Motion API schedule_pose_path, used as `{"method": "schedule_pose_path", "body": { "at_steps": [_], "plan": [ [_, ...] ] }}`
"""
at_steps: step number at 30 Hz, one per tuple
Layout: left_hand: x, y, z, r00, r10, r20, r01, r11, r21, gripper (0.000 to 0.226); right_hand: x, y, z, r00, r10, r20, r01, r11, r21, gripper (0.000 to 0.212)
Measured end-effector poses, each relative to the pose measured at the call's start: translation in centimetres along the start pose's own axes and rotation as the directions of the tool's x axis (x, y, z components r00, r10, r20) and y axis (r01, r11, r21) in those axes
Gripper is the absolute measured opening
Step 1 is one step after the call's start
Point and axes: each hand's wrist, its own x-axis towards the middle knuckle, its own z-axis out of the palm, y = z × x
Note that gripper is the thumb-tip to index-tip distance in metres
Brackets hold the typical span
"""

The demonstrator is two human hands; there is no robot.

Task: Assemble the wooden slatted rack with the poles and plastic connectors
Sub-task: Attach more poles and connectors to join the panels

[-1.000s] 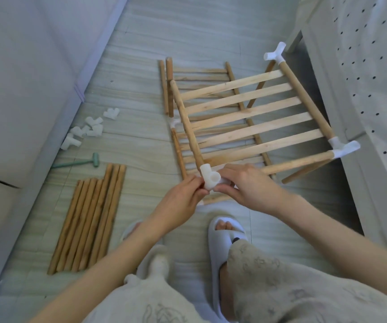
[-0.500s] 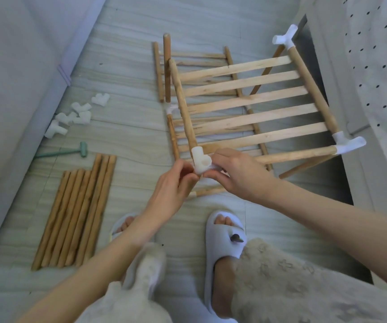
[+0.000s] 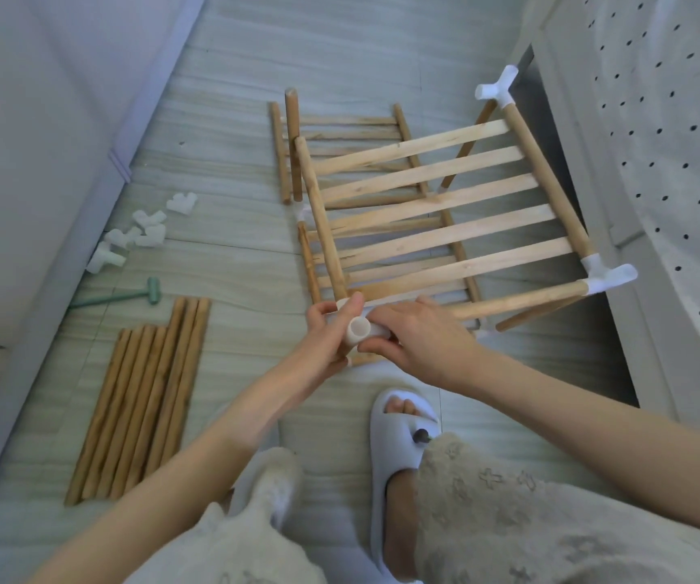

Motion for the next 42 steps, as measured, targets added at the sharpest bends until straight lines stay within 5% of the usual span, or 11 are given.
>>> {"method": "schedule_pose_path", "body": {
  "at_steps": [3,8,13,17,20,23,25,34,42],
  "plan": [
    [0.4,0.0,0.0,0.998,0.065,0.0,-0.065,0.993,0.094,0.073,-0.1,0.0,0.4,0.994,-0.016,-0.11,0.015,1.0,-0.007,0.054],
    [1.0,-0.5,0.0,0.989,0.144,-0.03,-0.134,0.965,0.227,0.057,-0.7,0.0,1.7,0.95,-0.026,-0.312,0.008,0.998,-0.058,0.04],
    [1.5,-0.2,0.3,0.982,0.171,-0.079,-0.15,0.964,0.22,0.032,-0.3,0.4,2.0,0.961,0.01,-0.275,-0.019,0.999,-0.03,0.04],
    [0.3,0.5,0.6,0.993,0.107,-0.053,-0.092,0.968,0.232,0.069,-0.3,0.2,1.3,0.984,0.024,-0.174,-0.024,1.0,0.003,0.043],
    [0.0,1.2,0.1,0.999,0.042,0.017,-0.043,0.994,0.101,0.036,0.1,-0.2,0.8,0.994,0.045,-0.103,-0.041,0.998,0.042,0.052],
    [0.1,2.0,-0.8,0.993,-0.065,0.095,0.073,0.993,-0.088,0.02,0.1,-0.2,0.9,0.989,0.011,-0.146,-0.005,0.999,0.037,0.051],
    [0.6,2.6,-1.1,0.991,-0.113,0.072,0.122,0.984,-0.129,0.031,0.3,0.0,0.8,0.992,0.008,-0.125,-0.003,0.999,0.042,0.056],
    [1.8,4.4,-1.2,0.996,0.048,-0.073,-0.048,0.999,-0.002,0.009,0.8,0.2,1.0,0.975,-0.001,-0.222,-0.007,0.999,-0.035,0.025],
    [2.1,4.6,-1.2,0.999,0.035,-0.007,-0.035,0.997,-0.062,0.022,0.4,0.2,1.6,0.951,-0.008,-0.309,-0.002,0.999,-0.032,0.036]
  ]
}}
